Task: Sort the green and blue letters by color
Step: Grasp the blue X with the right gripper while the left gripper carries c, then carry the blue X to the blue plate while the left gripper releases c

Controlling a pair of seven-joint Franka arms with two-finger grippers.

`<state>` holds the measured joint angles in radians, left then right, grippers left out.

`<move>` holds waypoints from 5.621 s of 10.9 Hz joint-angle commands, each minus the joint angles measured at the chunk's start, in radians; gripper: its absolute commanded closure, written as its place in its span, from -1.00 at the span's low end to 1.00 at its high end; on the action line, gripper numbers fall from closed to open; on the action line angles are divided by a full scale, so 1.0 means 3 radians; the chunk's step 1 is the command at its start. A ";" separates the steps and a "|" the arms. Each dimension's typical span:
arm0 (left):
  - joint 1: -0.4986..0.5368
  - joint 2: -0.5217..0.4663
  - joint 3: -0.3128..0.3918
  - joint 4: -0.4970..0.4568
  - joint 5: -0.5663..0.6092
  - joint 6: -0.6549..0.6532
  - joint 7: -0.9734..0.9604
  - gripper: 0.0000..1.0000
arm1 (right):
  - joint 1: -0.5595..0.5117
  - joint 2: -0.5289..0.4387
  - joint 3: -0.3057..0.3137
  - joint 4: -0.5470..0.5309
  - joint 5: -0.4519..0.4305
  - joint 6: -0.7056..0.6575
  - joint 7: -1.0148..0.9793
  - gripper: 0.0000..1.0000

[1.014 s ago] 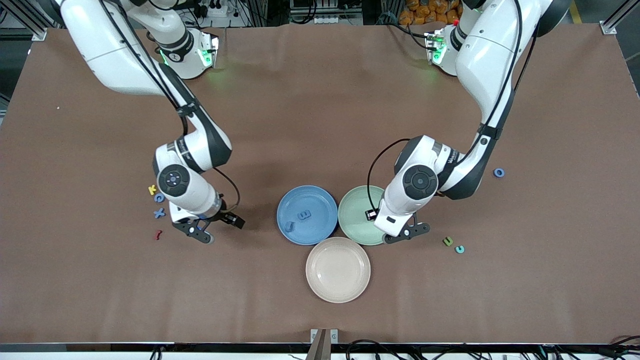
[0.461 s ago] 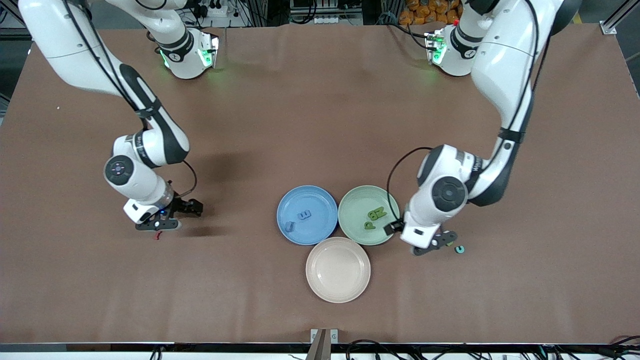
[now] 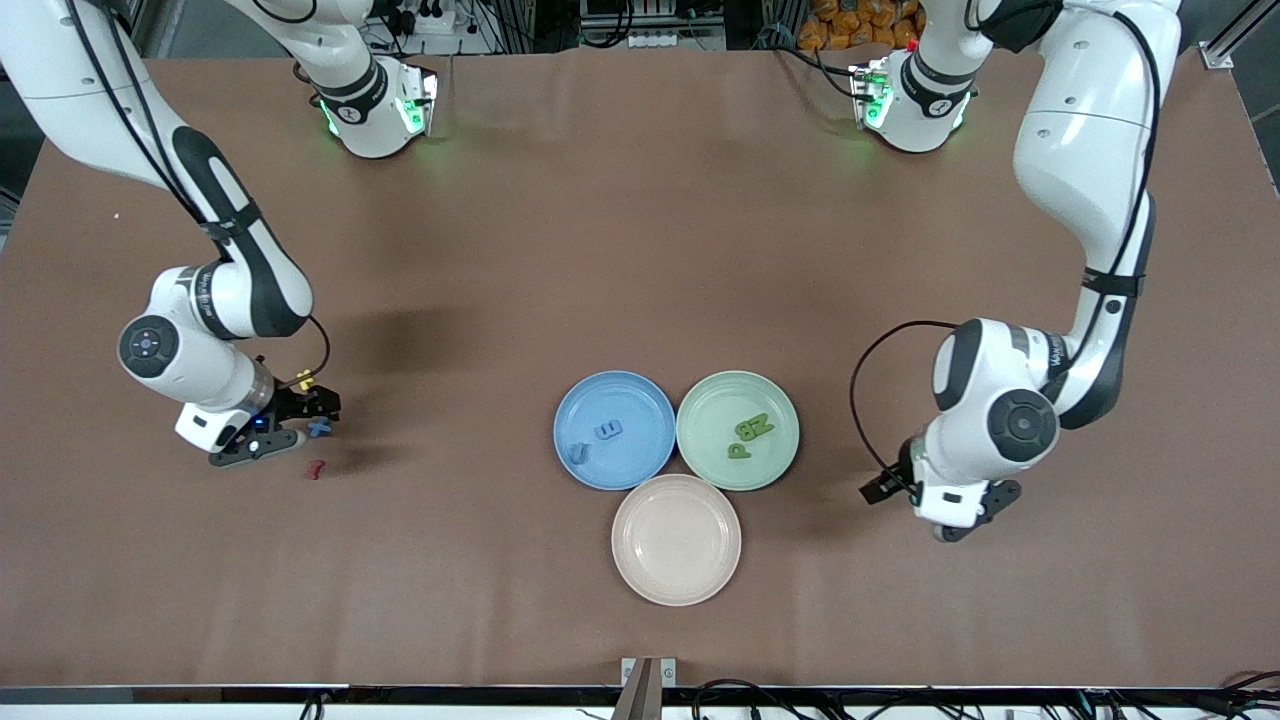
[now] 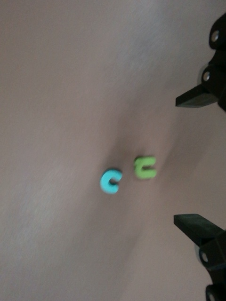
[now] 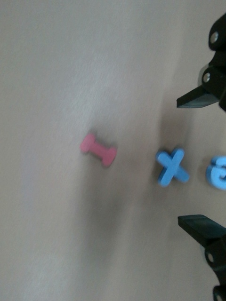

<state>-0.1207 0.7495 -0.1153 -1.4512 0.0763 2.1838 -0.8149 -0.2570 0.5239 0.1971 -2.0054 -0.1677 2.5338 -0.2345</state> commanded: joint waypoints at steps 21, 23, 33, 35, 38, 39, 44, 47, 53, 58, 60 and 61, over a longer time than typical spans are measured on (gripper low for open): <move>-0.0001 0.0350 0.0067 0.0010 -0.0009 0.0355 -0.0009 -0.21 | -0.0069 0.0248 0.0054 0.0048 -0.0070 0.0180 -0.0231 1.00; -0.0022 0.0345 0.0067 0.0010 -0.0004 0.0355 -0.0050 0.24 | -0.0064 0.0248 0.0054 0.0048 -0.0070 0.0180 -0.0231 1.00; -0.0282 0.0049 0.0072 0.0021 0.0012 0.0182 -0.0065 0.75 | 0.0482 0.0197 0.0161 0.0287 -0.0024 -0.0125 0.1127 1.00; -0.0522 -0.0028 0.0088 0.0036 -0.0039 0.0110 -0.0406 0.75 | 0.0733 0.0217 0.0171 0.0441 -0.0019 -0.0218 0.1694 1.00; -0.0844 -0.0049 0.0088 0.0046 -0.0244 0.0094 -0.0770 0.75 | 0.1055 0.0253 0.0166 0.0650 0.0291 -0.0310 0.2360 1.00; -0.0916 -0.0039 0.0088 0.0046 -0.0295 0.0094 -0.0857 0.75 | 0.1112 0.0278 0.0166 0.0707 0.0475 -0.0321 0.2559 1.00; -0.1157 -0.0003 0.0088 0.0041 -0.0403 0.0094 -0.1047 -0.21 | 0.1607 0.0493 0.0156 0.1141 0.0758 -0.0316 0.3959 1.00; -0.1137 -0.0013 0.0093 0.0041 -0.0372 0.0094 -0.1027 -1.00 | 0.1777 0.0514 0.0156 0.1356 0.0774 -0.0311 0.4660 1.00; -0.0504 -0.0074 0.0067 0.0021 0.0052 -0.0187 -0.0006 -1.00 | 0.2135 0.0693 0.0130 0.1699 0.0697 -0.0234 0.5941 -1.00; 0.0227 -0.0075 0.0052 0.0000 0.0419 -0.0187 0.1032 -1.00 | 0.1880 0.0647 0.0120 0.1643 0.0422 -0.0723 0.5065 -1.00; 0.0534 -0.0080 -0.0034 0.0005 0.0604 -0.0182 0.1421 -1.00 | 0.1727 0.0601 0.0120 0.1603 0.0253 -0.1036 0.4456 -1.00; 0.0642 -0.0075 -0.0060 0.0015 0.0610 -0.0182 0.1645 -1.00 | 0.1711 0.0550 0.0120 0.1486 0.0024 -0.1037 0.4250 -1.00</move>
<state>-0.0012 0.7481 -0.0949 -1.4354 0.2206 2.1441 -0.4384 0.2854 0.7137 0.2216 -1.5242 -0.0541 2.2625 1.1753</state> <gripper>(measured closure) 0.000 0.000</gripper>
